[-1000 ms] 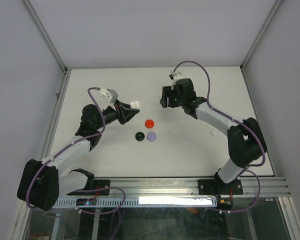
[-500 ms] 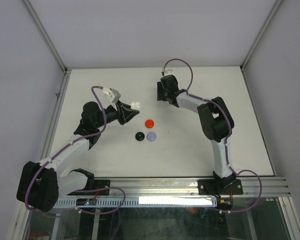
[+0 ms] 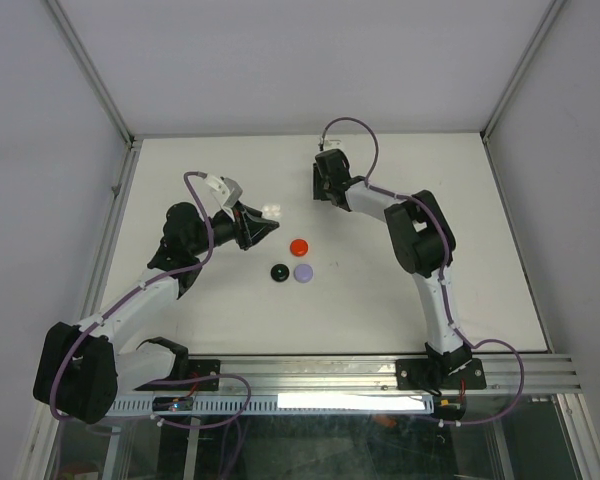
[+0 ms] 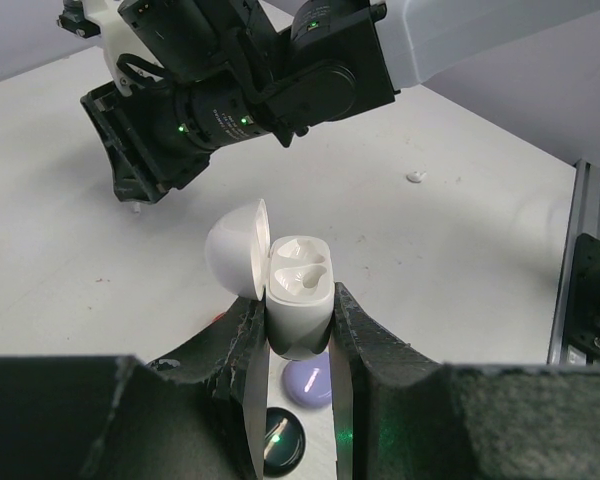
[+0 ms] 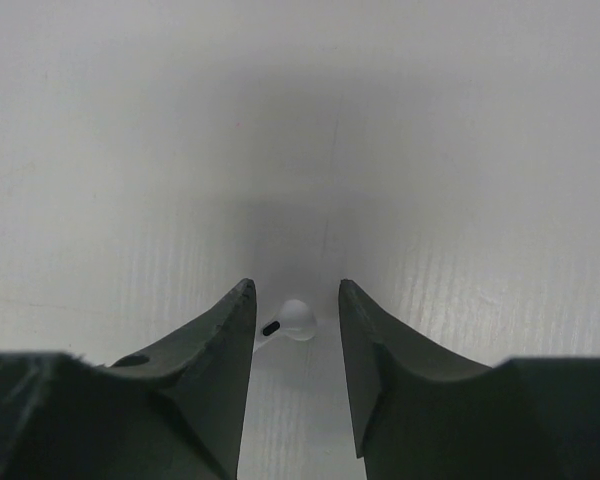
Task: Insert the wireless bluetooth earbuds into the charging case
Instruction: Move the earbud to the center of the board.
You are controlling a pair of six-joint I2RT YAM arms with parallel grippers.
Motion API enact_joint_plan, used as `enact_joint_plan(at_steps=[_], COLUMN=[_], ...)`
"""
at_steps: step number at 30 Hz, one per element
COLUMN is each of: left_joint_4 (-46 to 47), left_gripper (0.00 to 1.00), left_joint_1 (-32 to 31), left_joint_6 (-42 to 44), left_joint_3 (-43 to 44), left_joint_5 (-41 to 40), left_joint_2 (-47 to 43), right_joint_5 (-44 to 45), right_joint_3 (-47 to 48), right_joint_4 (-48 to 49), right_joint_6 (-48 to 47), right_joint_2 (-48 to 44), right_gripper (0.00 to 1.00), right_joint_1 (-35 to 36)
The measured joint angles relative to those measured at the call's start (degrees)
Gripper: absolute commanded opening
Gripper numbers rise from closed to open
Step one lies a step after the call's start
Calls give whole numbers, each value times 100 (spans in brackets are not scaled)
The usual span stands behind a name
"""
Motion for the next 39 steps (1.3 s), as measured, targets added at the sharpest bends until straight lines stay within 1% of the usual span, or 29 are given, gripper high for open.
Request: enact_joint_plan(at_steps=[3, 7, 10, 16, 18, 19, 23, 29, 33, 39], left_joint_4=[0, 0, 0, 0, 0, 0, 0, 0, 0, 0], left_gripper=[0, 0, 0, 0, 0, 0, 0, 0, 0, 0], left_joint_1=[0, 0, 0, 0, 0, 0, 0, 0, 0, 0], left_joint_6=[-2, -2, -4, -9, -11, -11, -33, -46, -46, -46], left_joint_3=[0, 0, 0, 0, 0, 0, 0, 0, 0, 0], left_joint_5=[13, 90, 114, 149, 151, 151, 153, 155, 155, 155], left_joint_2=[4, 44, 74, 87, 92, 96, 96, 96, 96, 96], right_joint_5=[13, 22, -9, -105, -131, -153, -293, -678, -951, -1606], right_joint_3=[0, -68, -411, -1051, -1182, -1244, -1327, -1311, -1217, -831], right_joint_4=[-35, -42, -20, -72, -70, -74, -83, -55, -118, -302], right_joint_6=[-11, -28, -61, -293, -361, -389, -562, -1106, -1611, -2343], right_joint_2=[-2, -44, -273, -739, -835, -881, -951, -951, -916, -776], right_gripper=[34, 32, 30, 21, 20, 21, 32, 48, 50, 51], right_joint_1=[15, 26, 42, 63, 63, 63, 59, -24, -195, -525])
